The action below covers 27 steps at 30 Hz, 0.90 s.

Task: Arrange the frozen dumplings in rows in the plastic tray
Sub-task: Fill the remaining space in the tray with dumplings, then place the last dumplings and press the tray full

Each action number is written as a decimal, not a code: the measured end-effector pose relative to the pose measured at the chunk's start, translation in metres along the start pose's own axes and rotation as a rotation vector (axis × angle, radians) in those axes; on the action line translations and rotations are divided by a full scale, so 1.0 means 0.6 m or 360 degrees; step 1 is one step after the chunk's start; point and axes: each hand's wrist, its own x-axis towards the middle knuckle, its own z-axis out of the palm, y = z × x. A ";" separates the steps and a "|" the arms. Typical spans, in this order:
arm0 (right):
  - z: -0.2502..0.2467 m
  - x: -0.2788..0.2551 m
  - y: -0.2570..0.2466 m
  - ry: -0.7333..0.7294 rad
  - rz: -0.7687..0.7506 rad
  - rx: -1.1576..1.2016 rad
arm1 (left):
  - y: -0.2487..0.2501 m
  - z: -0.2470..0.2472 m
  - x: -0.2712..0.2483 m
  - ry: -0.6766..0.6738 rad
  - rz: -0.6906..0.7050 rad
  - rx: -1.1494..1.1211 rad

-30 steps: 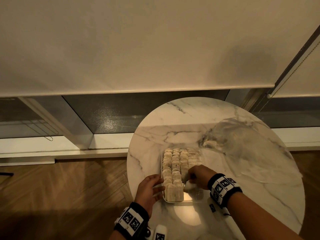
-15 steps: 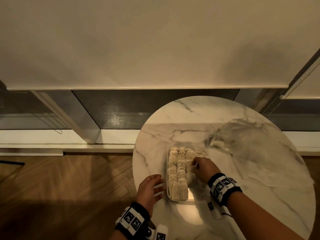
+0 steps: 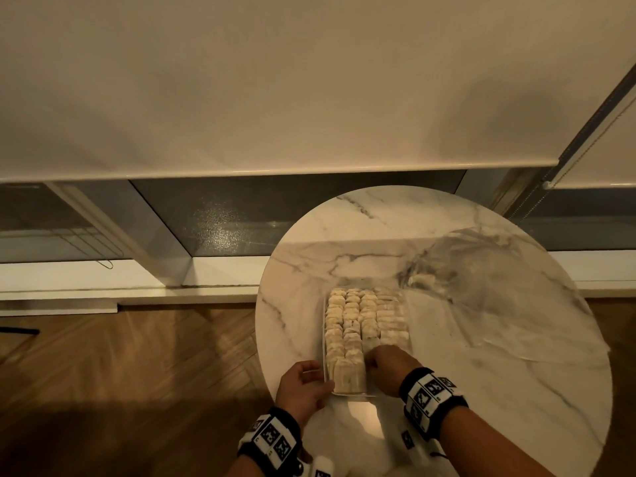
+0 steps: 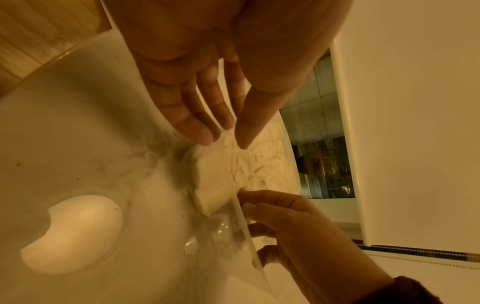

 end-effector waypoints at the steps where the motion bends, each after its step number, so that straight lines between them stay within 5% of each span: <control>1: 0.001 0.001 0.001 0.0013 -0.0007 0.0014 | -0.001 0.000 0.001 0.0001 0.0009 0.0015; 10: -0.003 -0.008 -0.002 0.0097 -0.0075 0.0109 | 0.002 0.004 0.008 0.0074 0.0074 0.0073; 18: -0.050 -0.081 0.057 0.0452 -0.0202 0.0498 | 0.038 0.044 0.012 0.0456 0.0443 0.0550; 22: -0.068 -0.119 0.131 0.0714 -0.0130 0.0741 | 0.059 0.109 -0.006 0.0289 0.0760 0.0593; 27: -0.088 -0.172 0.232 0.0908 -0.0013 0.0995 | 0.069 0.220 -0.043 -0.0122 0.0888 0.0670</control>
